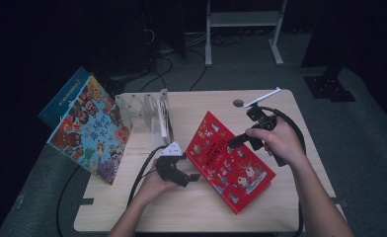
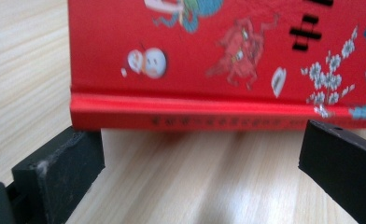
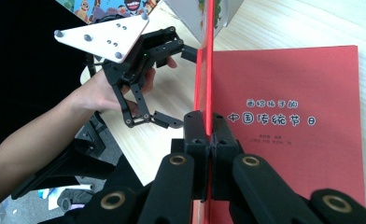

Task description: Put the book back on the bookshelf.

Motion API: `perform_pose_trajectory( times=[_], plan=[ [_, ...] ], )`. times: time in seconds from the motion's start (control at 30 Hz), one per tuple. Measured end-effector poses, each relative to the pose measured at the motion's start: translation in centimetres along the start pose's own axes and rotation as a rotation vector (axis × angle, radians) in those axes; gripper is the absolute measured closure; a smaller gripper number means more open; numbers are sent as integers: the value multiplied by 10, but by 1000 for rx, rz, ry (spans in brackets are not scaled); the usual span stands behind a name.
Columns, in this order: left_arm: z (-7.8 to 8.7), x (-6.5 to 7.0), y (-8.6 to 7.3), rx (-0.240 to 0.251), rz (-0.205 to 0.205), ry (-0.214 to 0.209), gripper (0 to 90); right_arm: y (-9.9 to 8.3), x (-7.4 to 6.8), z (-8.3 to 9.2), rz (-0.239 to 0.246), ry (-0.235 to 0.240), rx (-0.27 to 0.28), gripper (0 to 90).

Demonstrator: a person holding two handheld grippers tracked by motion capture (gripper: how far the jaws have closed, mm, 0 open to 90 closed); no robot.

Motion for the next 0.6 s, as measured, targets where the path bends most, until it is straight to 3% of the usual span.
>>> perform_pose_trajectory(
  times=[0.33,0.47,0.6],
  plan=[
    [4,-8,4,48,79,-78,0,-1,-1,3,4,15,13,878],
    [5,-9,6,51,77,-91,0,-2,-1,2,7,26,15,878],
    [9,-10,11,85,79,-93,0,-3,-3,3,9,45,27,878]
  ],
)
Point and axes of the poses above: each handheld gripper's, and its own axes: z roughly backward along the jaws, y roughly out of its top, x roughly to its right, the point moved 3 cm from there along -z, roughly forward along the jaws, and after that the axes turned 10 degrees about y, right-handed, at the moved point
